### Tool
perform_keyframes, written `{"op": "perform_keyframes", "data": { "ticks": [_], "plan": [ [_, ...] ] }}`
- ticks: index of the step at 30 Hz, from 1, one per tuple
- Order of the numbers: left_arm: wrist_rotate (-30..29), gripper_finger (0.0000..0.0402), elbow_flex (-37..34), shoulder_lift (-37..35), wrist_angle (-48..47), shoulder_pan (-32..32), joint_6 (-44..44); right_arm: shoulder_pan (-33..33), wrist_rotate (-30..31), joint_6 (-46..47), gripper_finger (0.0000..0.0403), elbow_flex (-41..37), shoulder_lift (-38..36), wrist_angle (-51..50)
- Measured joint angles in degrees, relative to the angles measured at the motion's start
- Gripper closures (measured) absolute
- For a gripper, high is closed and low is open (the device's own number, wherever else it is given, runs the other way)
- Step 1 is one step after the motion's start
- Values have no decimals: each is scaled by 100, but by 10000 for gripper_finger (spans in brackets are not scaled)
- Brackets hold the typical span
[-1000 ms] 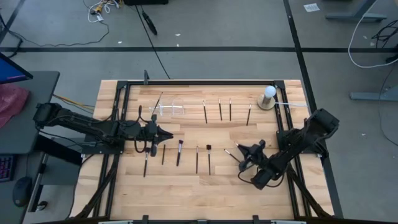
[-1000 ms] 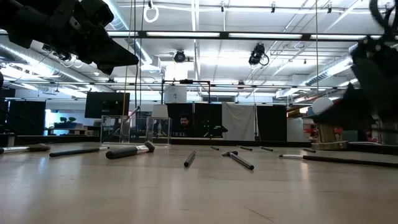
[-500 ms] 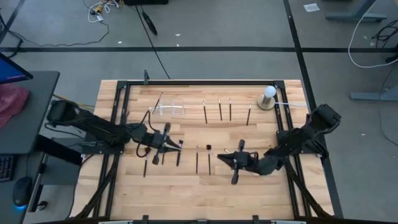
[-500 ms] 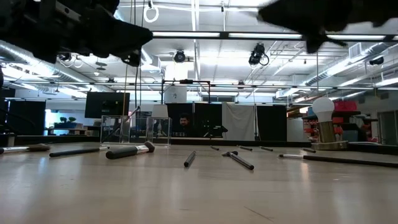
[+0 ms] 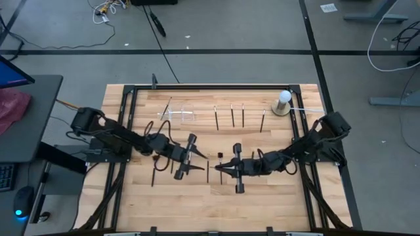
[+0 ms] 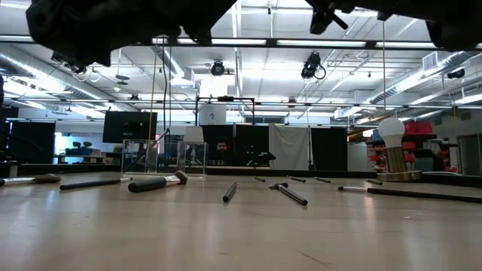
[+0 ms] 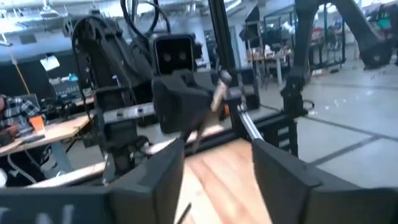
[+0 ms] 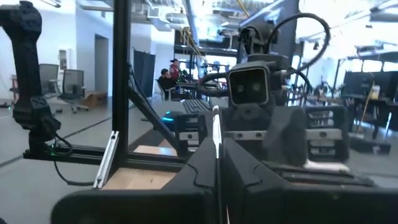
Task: Put items in baskets/containers
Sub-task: Put the eyeshadow brush into the transparent organizer
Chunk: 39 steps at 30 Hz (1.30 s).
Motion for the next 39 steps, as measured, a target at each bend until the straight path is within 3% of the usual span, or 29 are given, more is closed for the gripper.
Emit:
{"op": "perform_keyframes", "data": {
  "ticks": [5,22,39],
  "plan": [
    [1,190,361,166,3,-208,126,-1,-163,-109,395,83,29,1],
    [-411,292,715,206,-146,-372,208,3,-165,-148,394,85,27,27],
    [-921,319,715,206,-131,-375,-544,1,180,-288,394,85,22,56]
  ]
}}
